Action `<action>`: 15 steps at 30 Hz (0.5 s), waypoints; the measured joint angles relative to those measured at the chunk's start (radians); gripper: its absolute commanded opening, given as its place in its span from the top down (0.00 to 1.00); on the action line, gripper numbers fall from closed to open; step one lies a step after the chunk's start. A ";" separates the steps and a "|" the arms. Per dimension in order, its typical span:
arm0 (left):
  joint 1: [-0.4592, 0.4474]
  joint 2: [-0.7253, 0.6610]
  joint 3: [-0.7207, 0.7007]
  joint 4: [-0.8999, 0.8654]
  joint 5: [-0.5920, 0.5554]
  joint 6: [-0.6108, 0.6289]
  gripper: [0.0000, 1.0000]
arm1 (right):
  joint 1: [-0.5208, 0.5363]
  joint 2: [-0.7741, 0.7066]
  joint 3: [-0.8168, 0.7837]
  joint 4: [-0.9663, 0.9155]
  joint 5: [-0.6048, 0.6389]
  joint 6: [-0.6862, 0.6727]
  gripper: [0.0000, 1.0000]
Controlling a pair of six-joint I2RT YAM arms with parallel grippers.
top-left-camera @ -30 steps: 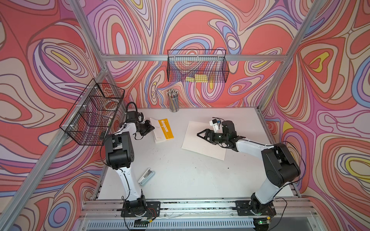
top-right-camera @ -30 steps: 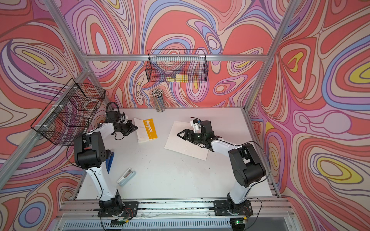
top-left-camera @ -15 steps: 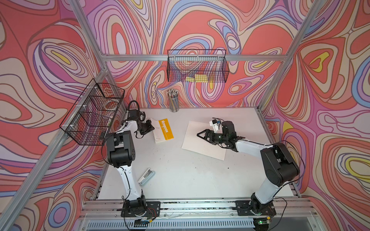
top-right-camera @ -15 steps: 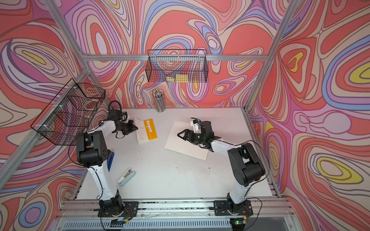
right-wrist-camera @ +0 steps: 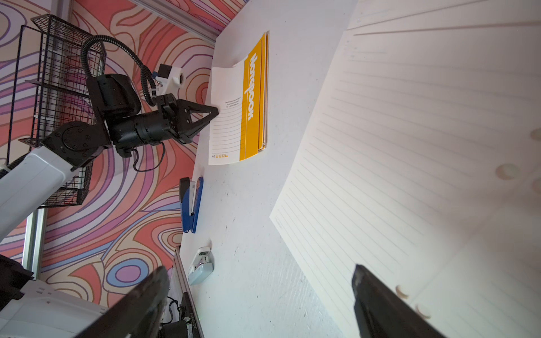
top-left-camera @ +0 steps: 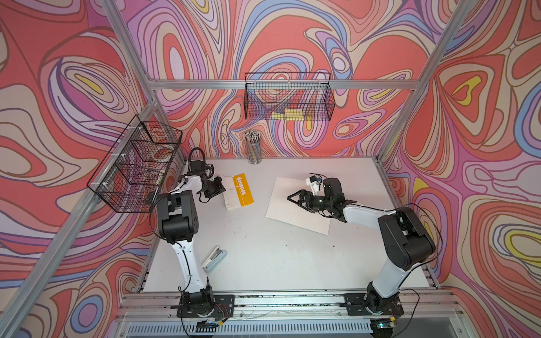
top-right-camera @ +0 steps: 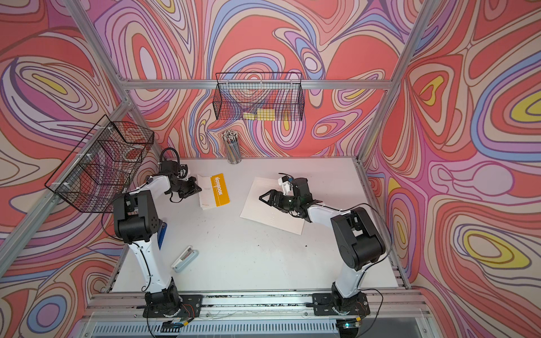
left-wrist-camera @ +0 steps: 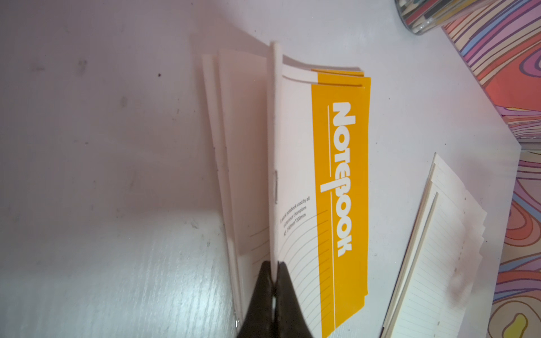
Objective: Close the notebook
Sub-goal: Place the notebook at the notebook.
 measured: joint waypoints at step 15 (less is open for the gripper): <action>0.000 0.000 0.000 0.000 -0.013 0.001 1.00 | 0.000 0.000 -0.003 0.005 0.001 0.006 0.02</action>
